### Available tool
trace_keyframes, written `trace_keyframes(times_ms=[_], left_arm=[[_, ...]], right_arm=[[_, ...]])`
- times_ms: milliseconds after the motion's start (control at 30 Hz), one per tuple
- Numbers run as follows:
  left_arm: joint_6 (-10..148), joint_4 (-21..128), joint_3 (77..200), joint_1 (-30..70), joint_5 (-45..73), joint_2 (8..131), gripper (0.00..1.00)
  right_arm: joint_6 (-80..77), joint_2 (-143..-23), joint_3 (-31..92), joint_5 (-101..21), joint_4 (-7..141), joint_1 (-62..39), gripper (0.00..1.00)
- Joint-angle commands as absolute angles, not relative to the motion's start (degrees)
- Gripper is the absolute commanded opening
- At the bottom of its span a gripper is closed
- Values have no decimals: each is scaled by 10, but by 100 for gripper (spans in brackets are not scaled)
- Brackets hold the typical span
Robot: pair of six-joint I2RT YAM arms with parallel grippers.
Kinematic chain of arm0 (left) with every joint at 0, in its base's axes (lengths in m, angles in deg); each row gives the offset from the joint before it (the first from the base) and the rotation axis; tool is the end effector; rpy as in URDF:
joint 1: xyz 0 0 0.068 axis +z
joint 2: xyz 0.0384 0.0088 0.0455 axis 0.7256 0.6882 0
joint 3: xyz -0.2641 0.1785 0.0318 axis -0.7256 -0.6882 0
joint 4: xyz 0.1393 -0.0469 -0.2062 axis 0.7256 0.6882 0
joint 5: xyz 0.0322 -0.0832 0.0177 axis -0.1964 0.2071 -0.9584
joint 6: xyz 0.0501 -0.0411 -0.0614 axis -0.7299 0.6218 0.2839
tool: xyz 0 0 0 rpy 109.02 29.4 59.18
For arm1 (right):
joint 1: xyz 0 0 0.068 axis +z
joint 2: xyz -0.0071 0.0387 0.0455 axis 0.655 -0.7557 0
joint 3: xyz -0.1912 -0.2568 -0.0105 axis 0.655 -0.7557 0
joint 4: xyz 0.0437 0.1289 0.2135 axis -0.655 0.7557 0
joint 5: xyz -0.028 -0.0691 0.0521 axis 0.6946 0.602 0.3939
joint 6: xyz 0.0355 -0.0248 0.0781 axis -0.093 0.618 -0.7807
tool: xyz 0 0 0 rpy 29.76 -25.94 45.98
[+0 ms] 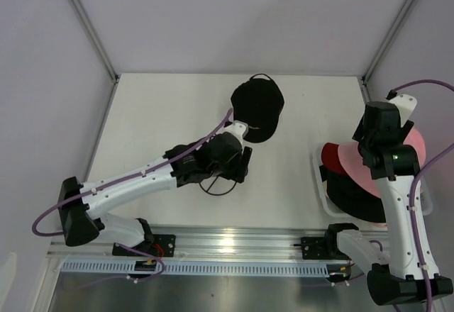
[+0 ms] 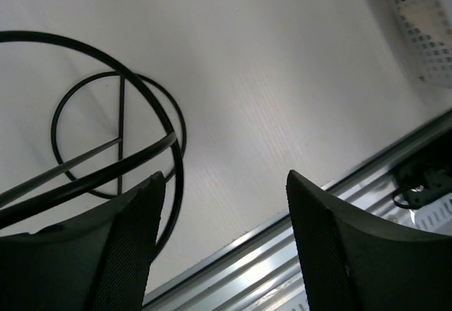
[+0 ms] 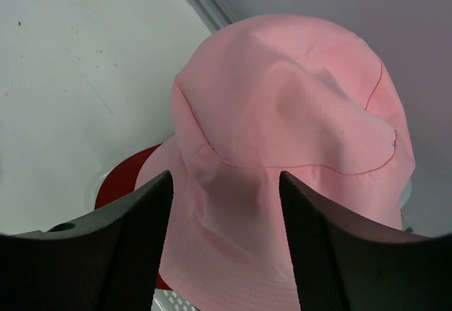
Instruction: Stack the hats
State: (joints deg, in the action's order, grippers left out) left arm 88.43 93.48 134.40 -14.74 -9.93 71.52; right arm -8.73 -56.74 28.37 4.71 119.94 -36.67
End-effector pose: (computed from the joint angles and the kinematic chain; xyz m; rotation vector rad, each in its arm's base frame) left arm 0.1616 -0.2497 0.3299 0.5008 2.3479 -0.4472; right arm 0.1605 -0.0356 0.4219 0.5288 2.0213 -0.5015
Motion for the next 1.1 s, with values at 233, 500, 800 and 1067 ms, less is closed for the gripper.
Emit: trace_keyframes(times_ms=[233,500,800,1067], left_arm=[[816,956,1473,-192,-46,652,84],[801,961,1466,-177,-172,575,99],[843,994,1388,20,-168,474,100],[849,1007,1324,197,-129,392,100]], right_arm=[[-84,-592,301,48,1216,-375,0],[-38,-605,509,-194,1238,-369,0],[-18,-685,663,-327,1195,-202,0],[35,-785,686,-241,1138,41,0]])
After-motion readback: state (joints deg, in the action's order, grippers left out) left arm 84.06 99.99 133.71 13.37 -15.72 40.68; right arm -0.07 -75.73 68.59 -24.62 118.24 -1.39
